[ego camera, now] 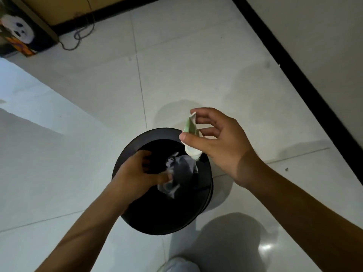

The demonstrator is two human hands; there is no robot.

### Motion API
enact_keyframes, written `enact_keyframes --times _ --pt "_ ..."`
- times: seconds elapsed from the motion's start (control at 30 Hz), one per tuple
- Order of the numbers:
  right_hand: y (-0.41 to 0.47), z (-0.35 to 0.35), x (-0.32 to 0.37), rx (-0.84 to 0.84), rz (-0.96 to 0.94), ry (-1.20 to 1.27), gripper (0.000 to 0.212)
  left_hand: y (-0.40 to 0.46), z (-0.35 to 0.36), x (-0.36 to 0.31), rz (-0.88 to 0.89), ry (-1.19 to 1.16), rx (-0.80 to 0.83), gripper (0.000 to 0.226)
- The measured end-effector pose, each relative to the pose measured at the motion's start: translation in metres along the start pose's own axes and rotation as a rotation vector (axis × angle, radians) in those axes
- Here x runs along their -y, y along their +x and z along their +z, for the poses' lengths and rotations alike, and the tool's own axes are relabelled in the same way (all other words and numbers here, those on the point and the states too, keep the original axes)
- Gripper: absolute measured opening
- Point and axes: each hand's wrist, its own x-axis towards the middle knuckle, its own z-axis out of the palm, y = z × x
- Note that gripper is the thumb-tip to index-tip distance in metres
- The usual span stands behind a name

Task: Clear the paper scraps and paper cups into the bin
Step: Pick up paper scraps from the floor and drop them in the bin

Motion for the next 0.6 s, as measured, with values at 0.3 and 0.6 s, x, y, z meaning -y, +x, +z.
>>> enact_keyframes --times 0.3,0.6 --pt "-0.013 0.042 0.002 0.23 -0.136 -0.2 0.059 0.0 -0.027 -0.002 0.107 -0.212 -0.318 0.031" --pt "-0.021 0.024 -0.004 0.134 -0.161 -0.319 0.039 -0.007 -0.017 -0.019 0.183 -0.246 -0.314 0.022"
